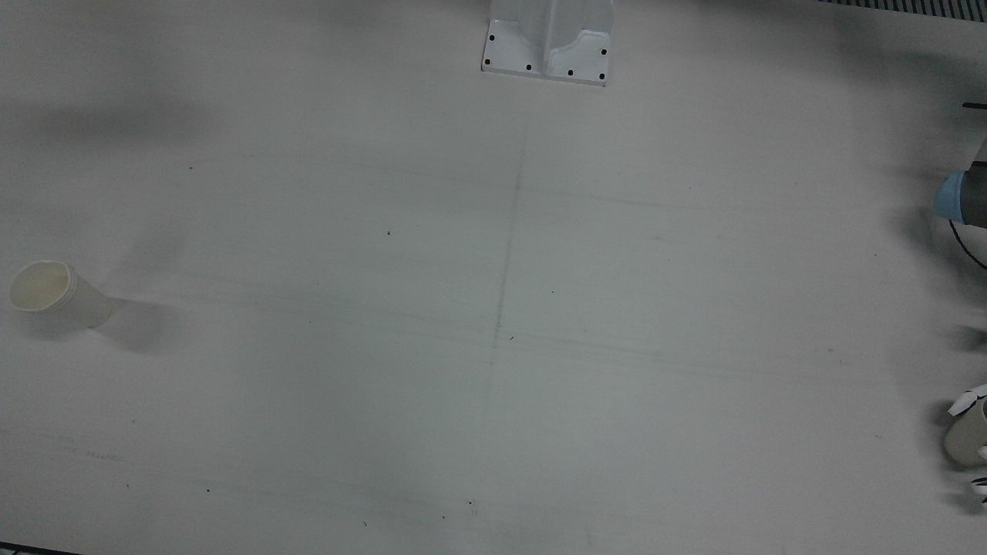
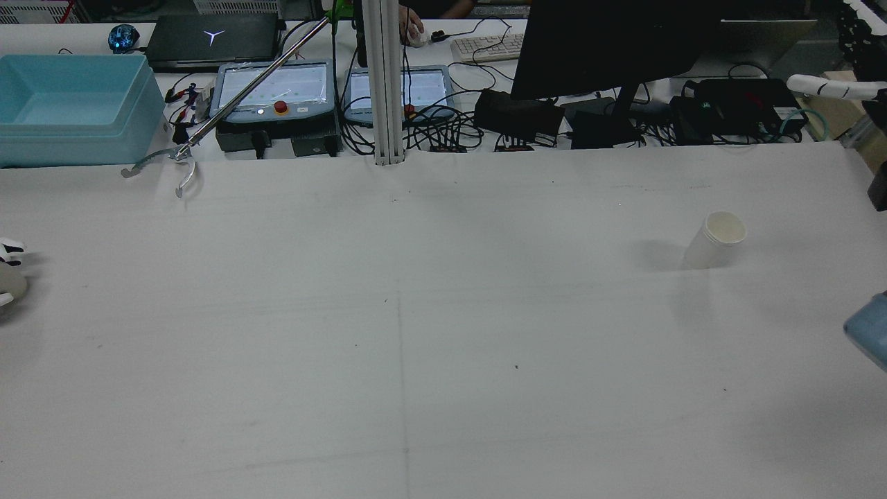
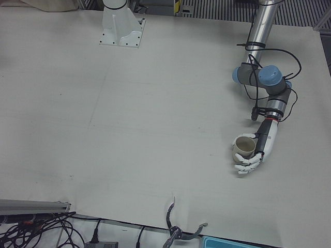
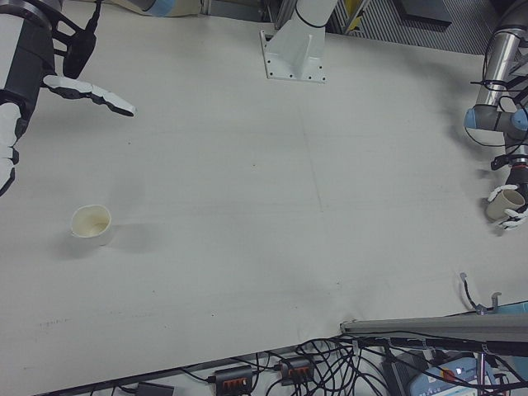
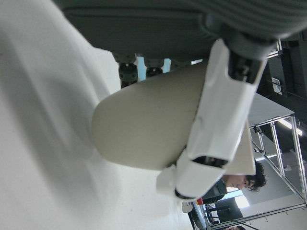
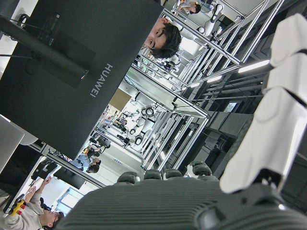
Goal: Pour water
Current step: 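Close the left hand fingers around the beige cup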
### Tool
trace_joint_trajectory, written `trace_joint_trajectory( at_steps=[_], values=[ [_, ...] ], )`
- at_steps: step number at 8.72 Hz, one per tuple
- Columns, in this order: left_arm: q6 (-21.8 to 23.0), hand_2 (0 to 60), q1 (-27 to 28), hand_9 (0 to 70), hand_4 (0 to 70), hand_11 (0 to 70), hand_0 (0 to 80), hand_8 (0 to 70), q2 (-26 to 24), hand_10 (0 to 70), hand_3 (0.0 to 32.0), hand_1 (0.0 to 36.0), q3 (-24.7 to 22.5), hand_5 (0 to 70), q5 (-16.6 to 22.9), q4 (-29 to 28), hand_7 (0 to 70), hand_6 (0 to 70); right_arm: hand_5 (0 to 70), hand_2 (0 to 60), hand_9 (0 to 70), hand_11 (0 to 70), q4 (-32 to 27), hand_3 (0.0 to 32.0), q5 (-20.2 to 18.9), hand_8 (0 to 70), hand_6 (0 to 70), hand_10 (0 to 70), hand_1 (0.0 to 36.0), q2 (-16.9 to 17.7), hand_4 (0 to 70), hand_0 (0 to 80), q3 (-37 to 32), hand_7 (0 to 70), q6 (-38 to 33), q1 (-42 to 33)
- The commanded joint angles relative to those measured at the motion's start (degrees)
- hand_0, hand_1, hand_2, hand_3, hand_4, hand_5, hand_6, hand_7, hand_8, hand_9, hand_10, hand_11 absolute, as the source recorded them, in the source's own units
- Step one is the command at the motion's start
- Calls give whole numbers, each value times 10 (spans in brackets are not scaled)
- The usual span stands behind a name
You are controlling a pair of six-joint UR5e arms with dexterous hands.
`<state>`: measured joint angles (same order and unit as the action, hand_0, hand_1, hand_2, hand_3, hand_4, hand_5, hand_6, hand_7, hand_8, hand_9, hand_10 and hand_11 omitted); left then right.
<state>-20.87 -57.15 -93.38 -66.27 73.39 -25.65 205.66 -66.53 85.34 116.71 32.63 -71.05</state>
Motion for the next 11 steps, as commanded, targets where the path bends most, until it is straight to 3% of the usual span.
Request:
trace_joint_trajectory(
  at_steps=[1,5,7,8,11],
  values=[
    [5,600,-4,258,552,274,617,188,1,167,0,360,-6,700,0,2,342,298,0,136,20,0,0,0,1,0,0,0,143,1,26,462,0,0,1,0],
    [6,600,-9,256,518,245,525,183,1,157,0,359,-7,700,0,-1,346,303,0,137,20,2,0,0,1,0,0,0,145,1,27,462,-1,0,1,0],
    [6,600,-14,257,512,235,486,184,1,155,0,293,-10,700,1,-3,344,312,0,136,21,3,0,0,1,0,0,0,145,1,27,461,-1,0,1,0],
    [6,600,-15,259,509,234,480,185,2,154,0,283,-13,700,1,-4,347,316,0,136,20,2,0,0,1,0,0,0,145,1,27,461,-1,0,2,0],
    [7,576,-16,266,516,213,388,188,6,149,0,127,-23,700,2,-2,359,329,0,137,20,3,0,0,1,0,0,0,145,1,27,461,-1,0,1,0]
  ],
)
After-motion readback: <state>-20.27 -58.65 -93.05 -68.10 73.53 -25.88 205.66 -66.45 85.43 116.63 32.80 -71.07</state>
